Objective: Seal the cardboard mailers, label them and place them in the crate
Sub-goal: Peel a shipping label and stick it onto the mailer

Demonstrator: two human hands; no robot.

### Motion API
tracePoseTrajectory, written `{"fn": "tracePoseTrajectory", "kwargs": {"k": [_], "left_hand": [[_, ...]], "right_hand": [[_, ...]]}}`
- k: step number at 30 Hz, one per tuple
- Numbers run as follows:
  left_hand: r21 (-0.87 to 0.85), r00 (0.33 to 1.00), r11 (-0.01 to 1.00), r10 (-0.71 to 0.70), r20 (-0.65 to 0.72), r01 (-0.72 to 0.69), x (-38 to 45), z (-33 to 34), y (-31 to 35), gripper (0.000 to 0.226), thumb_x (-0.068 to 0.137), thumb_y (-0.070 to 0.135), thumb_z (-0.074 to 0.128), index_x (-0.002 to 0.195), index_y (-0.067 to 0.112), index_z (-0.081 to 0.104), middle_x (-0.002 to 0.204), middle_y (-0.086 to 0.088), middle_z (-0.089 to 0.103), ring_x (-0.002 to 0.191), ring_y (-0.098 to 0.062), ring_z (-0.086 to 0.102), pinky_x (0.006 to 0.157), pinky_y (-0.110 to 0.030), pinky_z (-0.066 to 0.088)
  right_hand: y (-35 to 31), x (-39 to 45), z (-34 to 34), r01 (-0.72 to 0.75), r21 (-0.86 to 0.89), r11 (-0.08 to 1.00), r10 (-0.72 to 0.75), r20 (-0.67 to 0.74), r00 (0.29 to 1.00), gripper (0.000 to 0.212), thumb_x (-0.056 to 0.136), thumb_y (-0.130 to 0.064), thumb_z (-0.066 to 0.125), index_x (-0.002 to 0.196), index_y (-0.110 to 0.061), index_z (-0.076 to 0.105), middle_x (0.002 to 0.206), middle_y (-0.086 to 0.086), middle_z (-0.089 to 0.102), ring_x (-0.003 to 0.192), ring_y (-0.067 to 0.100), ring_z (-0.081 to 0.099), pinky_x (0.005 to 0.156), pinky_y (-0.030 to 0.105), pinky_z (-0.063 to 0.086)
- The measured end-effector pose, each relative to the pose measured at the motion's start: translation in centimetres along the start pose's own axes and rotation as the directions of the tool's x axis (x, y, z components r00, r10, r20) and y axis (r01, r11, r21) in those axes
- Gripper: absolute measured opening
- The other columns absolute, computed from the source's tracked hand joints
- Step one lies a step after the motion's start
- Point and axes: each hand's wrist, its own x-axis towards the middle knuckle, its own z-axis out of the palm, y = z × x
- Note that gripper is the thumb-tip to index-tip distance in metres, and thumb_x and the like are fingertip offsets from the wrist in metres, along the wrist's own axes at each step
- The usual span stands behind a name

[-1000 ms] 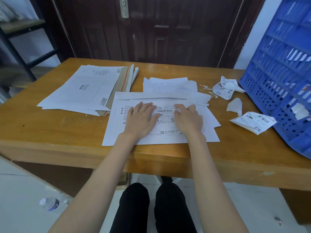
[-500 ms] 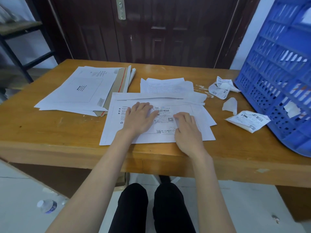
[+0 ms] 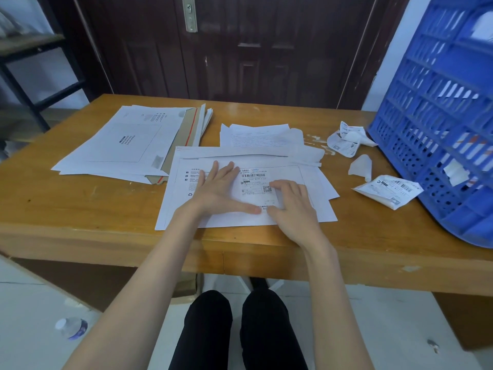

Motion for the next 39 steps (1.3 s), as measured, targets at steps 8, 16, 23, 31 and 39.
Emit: {"fn": "tracePoseTrajectory", "kwargs": {"k": [8, 16, 23, 31, 39], "left_hand": [[-0.042, 1.000, 0.999, 0.019, -0.023, -0.020, -0.6, -0.3, 0.2, 0.118, 0.063, 0.069, 0.072, 0.154, 0.030, 0.007, 0.160, 0.013, -0.003, 0.145, -0.013, -0.020, 0.117, -0.043, -0.016], [-0.377, 0.991, 0.918, 0.091, -0.096, -0.121, -1.3, -1.0, -0.7, 0.094, 0.075, 0.028, 0.078, 0.150, 0.033, 0.022, 0.160, 0.011, 0.010, 0.146, -0.006, -0.008, 0.118, -0.039, -0.009], [-0.355, 0.689, 0.920, -0.366, -0.625, 0.167, -1.7, -2.1, -3.3, 0.050, 0.081, 0.025, 0.071, 0.124, 0.013, 0.050, 0.133, -0.011, 0.041, 0.124, -0.027, 0.039, 0.101, -0.037, 0.038], [-0.204, 0.603, 0.861, -0.477, -0.639, 0.465, -2.6, -2.3, -6.0, 0.080, 0.070, 0.068, 0.067, 0.120, 0.009, 0.047, 0.122, -0.012, 0.048, 0.116, -0.032, 0.043, 0.094, -0.041, 0.036], [-0.094, 0.724, 0.823, -0.542, -0.427, 0.560, 1.2, -4.6, -7.1, 0.091, 0.052, 0.078, 0.072, 0.113, 0.016, 0.044, 0.108, -0.002, 0.060, 0.102, -0.027, 0.058, 0.083, -0.040, 0.048]], "right_hand": [[0.0, 0.1, -0.2, -0.020, 0.080, 0.997, 0.019, 0.016, 1.000, 0.050, 0.088, -0.006, 0.041, 0.135, -0.024, 0.041, 0.140, -0.015, 0.036, 0.130, 0.005, 0.020, 0.087, 0.025, 0.029], [0.2, 0.5, -0.7, -0.124, 0.335, 0.934, 0.125, 0.018, 0.992, 0.044, 0.087, -0.003, 0.041, 0.124, -0.026, 0.049, 0.129, -0.011, 0.045, 0.122, 0.009, 0.036, 0.090, 0.027, 0.033], [0.4, 3.8, -3.1, -0.220, 0.724, 0.654, 0.333, -0.015, 0.943, 0.037, 0.091, 0.002, 0.039, 0.119, -0.015, 0.057, 0.127, -0.001, 0.050, 0.110, 0.018, 0.059, 0.090, 0.024, 0.046], [0.0, 7.6, -2.3, -0.263, 0.054, 0.963, 0.265, -0.038, 0.963, 0.044, 0.093, -0.006, 0.038, 0.136, -0.009, 0.048, 0.155, -0.001, 0.019, 0.139, 0.023, 0.022, 0.101, 0.034, 0.034], [-0.3, 9.0, -1.8, -0.478, 0.020, 0.878, 0.459, -0.319, 0.829, 0.079, 0.093, -0.033, 0.054, 0.150, -0.002, 0.010, 0.156, 0.022, -0.018, 0.136, 0.040, 0.019, 0.109, 0.040, 0.026]]}}
